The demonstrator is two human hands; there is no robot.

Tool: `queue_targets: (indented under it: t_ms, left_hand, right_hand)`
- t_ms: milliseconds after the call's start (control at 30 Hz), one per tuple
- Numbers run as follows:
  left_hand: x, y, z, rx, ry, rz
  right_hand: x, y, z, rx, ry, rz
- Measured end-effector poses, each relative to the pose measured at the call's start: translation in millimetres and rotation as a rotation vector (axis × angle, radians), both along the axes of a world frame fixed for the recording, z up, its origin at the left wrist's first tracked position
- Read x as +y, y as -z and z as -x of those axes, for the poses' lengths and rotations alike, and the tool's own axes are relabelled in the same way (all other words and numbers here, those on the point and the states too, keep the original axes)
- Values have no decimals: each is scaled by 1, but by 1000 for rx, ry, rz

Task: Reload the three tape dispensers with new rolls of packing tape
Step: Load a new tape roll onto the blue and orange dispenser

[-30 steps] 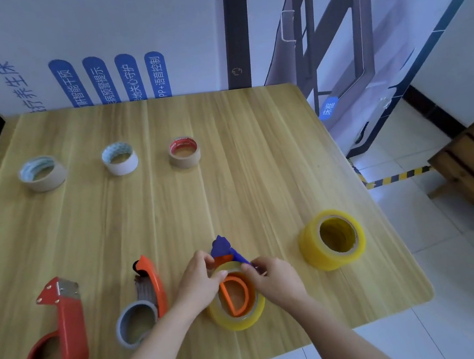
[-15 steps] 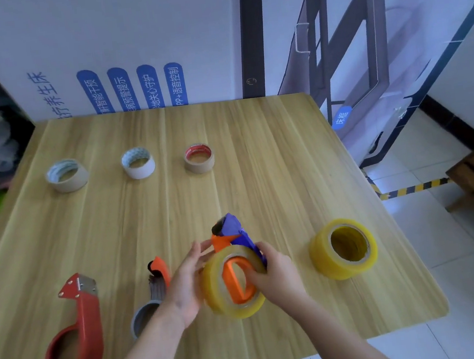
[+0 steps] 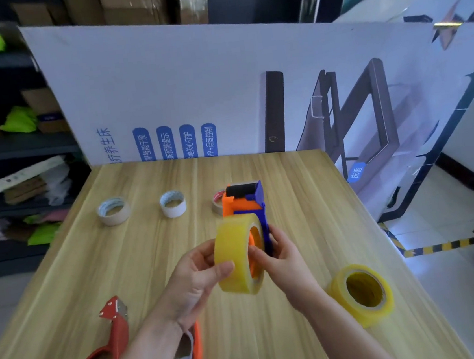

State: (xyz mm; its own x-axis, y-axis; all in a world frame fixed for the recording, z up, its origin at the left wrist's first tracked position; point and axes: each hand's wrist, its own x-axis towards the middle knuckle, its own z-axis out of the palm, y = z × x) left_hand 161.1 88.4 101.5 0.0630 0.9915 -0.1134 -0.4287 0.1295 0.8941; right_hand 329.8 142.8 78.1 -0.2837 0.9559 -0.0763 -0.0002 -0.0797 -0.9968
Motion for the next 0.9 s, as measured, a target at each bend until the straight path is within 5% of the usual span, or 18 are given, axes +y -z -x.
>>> queue_targets:
  t_ms: [167,467,600,900]
  left_hand:
    - [-3,-22,-9,141,-194,-117]
    - [-16,-55,-7,296,-203,-266]
    - [-21,-72,7,752,-394,-294]
    - [-11,-117,15,1352,-596,-726]
  right_hand:
    - [-13,-41,17,-70,322,-304]
    - [-21,-86,23,123,-198,-187]
    - [-24,-93,24,183,-237,-176]
    - [-30,-100,34,81,-244,-242]
